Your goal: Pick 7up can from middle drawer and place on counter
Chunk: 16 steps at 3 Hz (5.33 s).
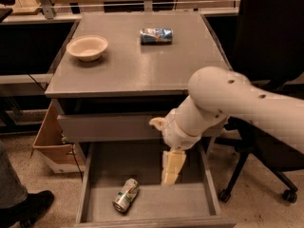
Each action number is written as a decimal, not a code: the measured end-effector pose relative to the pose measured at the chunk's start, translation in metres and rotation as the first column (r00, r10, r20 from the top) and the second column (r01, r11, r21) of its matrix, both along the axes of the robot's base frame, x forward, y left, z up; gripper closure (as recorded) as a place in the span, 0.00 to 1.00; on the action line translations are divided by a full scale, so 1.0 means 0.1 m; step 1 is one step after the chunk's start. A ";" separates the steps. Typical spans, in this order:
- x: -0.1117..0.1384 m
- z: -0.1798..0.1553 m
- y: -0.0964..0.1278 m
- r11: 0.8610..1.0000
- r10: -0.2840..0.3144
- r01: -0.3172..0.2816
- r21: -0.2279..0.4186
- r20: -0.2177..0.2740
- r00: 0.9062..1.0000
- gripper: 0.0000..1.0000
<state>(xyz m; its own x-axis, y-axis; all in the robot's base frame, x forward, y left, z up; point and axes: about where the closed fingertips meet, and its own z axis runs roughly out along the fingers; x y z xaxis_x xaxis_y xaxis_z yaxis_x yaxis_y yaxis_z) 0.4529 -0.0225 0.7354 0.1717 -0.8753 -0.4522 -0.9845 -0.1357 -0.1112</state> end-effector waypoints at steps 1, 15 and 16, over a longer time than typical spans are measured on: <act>-0.10 -0.67 0.36 0.993 0.112 -0.110 0.039 -0.046 0.993 0.00; 0.36 -3.10 1.27 0.938 0.345 -0.337 0.085 -0.104 0.933 1.00; 0.25 -2.83 1.20 0.946 0.323 -0.317 0.069 -0.115 0.939 1.00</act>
Offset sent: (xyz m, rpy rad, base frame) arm -0.0086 0.0312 -0.0546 0.0279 0.0352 0.0994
